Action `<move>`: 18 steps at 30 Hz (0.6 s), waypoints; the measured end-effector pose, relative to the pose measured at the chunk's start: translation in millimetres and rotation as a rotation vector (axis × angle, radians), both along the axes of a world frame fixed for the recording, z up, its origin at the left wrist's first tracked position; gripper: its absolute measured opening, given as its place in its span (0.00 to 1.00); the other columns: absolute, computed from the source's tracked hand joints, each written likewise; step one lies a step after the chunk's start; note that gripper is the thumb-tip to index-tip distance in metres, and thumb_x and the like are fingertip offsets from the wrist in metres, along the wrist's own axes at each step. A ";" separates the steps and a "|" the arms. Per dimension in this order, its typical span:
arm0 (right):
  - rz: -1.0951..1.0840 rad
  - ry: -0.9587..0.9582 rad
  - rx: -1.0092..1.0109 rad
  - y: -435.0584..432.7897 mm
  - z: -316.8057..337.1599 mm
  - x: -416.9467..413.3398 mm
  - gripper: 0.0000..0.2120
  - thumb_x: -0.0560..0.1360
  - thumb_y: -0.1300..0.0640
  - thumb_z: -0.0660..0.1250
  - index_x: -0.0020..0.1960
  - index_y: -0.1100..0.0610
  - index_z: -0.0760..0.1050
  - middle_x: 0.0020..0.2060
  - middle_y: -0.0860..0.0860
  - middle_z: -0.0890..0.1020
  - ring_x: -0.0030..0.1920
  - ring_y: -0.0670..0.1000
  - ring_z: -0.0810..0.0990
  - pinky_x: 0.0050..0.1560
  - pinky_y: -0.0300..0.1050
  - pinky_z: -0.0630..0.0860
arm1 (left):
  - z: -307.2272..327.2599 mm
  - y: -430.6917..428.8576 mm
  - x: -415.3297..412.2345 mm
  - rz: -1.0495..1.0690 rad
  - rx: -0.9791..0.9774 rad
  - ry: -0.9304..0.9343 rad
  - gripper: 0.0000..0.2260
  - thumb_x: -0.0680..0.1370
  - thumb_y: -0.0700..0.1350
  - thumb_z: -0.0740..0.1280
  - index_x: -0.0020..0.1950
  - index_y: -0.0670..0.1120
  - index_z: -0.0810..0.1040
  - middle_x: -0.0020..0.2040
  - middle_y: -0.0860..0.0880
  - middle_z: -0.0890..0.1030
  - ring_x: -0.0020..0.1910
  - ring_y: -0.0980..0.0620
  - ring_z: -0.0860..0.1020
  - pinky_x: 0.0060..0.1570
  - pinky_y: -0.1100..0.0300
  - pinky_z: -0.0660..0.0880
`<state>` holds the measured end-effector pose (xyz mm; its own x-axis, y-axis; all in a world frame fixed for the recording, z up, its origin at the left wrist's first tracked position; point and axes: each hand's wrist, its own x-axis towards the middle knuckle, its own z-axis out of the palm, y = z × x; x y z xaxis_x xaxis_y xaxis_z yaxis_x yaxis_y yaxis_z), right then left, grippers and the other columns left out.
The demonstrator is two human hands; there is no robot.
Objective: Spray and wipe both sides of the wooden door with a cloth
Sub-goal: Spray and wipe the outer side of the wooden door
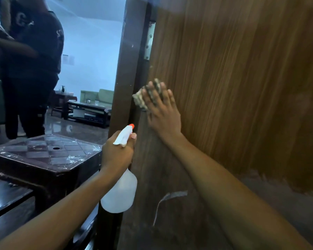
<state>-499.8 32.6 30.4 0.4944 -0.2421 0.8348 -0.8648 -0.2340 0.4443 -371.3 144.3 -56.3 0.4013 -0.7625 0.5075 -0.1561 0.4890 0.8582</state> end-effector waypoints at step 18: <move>0.117 0.185 0.029 -7.6 -143.0 2.3 0.28 0.80 0.52 0.56 0.80 0.54 0.59 0.79 0.55 0.58 0.80 0.62 0.51 0.77 0.61 0.52 | -75.7 -0.1 -9.6 0.013 0.081 -0.057 0.12 0.77 0.53 0.64 0.60 0.54 0.77 0.43 0.49 0.83 0.26 0.50 0.75 0.22 0.66 0.70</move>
<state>-497.5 25.0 -112.7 0.6645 -0.1967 0.7210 -0.7355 -0.3427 0.5844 -380.9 144.2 -132.0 0.3836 -0.7970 0.4665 -0.2117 0.4158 0.8845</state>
